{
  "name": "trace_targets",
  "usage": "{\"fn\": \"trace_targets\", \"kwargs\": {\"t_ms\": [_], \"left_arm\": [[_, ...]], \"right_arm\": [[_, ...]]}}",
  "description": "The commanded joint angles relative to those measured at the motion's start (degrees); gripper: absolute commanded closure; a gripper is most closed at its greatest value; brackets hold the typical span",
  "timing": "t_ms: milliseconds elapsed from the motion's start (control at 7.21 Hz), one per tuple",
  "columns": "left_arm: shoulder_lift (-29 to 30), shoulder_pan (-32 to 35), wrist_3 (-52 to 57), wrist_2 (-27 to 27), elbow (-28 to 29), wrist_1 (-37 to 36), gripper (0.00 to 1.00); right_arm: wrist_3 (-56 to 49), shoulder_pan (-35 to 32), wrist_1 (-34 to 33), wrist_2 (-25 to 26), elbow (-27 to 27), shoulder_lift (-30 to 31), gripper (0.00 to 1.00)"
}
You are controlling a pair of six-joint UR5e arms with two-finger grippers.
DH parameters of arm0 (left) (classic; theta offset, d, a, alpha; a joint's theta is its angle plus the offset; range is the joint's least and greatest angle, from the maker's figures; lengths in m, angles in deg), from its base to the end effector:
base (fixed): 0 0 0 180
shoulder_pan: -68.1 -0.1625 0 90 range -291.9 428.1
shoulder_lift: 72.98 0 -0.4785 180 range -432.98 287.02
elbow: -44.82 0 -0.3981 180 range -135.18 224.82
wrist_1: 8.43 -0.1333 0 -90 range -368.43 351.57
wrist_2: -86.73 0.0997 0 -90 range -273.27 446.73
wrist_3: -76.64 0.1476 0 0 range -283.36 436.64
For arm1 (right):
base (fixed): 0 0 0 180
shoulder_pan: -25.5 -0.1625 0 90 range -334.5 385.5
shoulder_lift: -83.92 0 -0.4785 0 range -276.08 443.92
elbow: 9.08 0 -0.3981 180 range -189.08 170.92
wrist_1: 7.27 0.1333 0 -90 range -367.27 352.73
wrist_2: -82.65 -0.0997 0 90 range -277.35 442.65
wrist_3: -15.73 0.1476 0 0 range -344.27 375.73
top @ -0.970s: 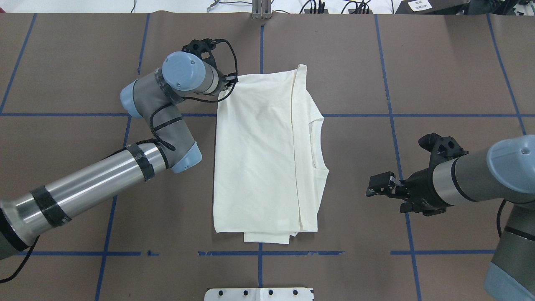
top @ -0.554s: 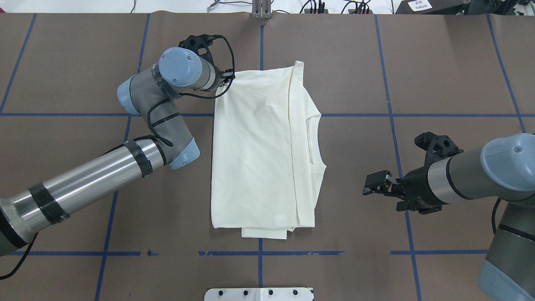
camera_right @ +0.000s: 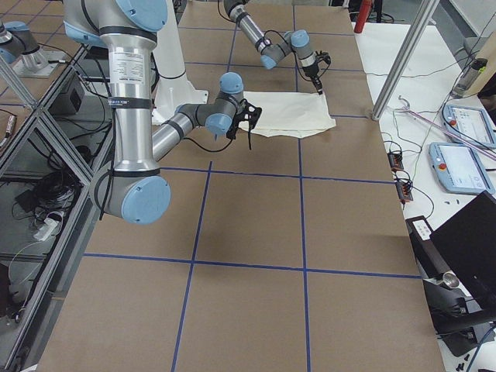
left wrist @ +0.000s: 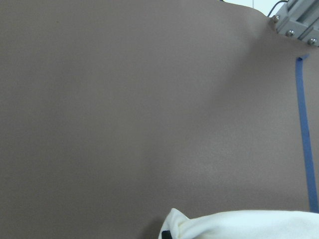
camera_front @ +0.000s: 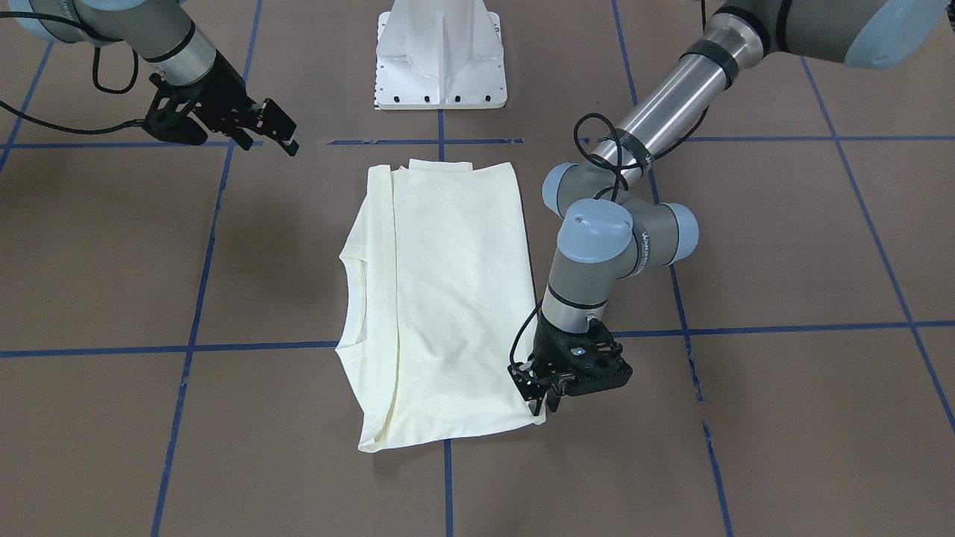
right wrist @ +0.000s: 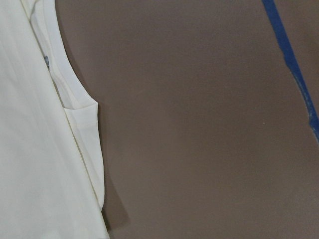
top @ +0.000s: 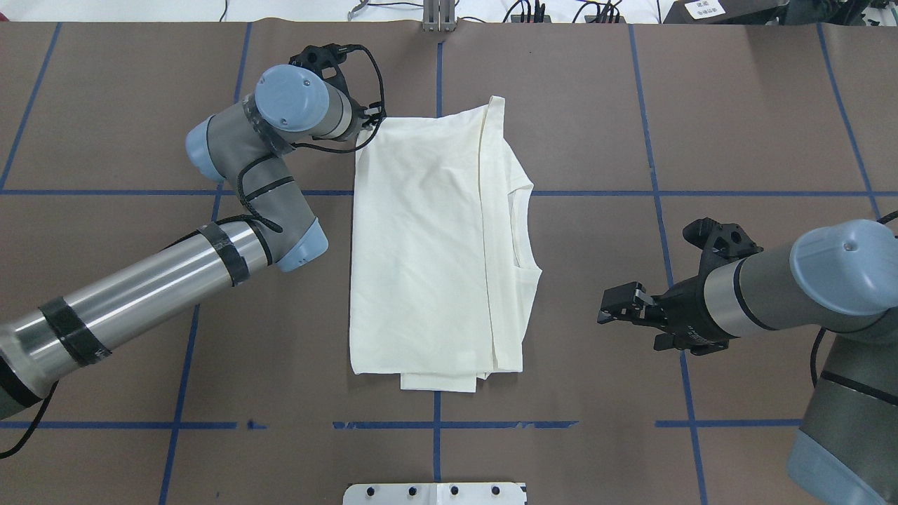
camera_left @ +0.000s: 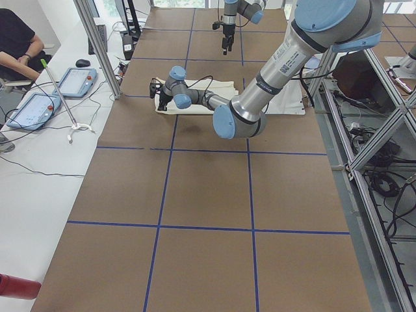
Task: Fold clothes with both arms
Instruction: 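Raise the left gripper while the right gripper moves beside the shirt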
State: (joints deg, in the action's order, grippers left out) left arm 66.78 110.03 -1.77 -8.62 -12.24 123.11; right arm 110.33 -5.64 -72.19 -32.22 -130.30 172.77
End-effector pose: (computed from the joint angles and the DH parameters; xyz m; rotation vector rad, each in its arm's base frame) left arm 0.6074 -0.7062 0.3486 0.3856 0.9554 -0.4348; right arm -0.4017 -0.3259 0.4158 -0.1604 -1.0547 0.3465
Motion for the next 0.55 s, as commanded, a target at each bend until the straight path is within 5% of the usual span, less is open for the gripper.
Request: {"fn": "trace_targets", "kwargs": {"t_ms": [0,139,416], "left_arm": [[-0.19,1.23,0.89,-1.49,-0.68,-1.1,0.0],[-0.8,1.93,5.16,-5.77,-3.73,-5.98,0.0],[-9.46,2.02,9.14,-6.34,-20.1,-16.53,0.0]], "right_arm": [[-0.65,0.38,-0.38,1.22,0.63,-0.25,0.0],[-1.0,0.47,-1.08,2.02,1.41,-1.39,0.0],[-2.66,0.65,-11.05,2.37,3.7,-10.05,0.0]]}}
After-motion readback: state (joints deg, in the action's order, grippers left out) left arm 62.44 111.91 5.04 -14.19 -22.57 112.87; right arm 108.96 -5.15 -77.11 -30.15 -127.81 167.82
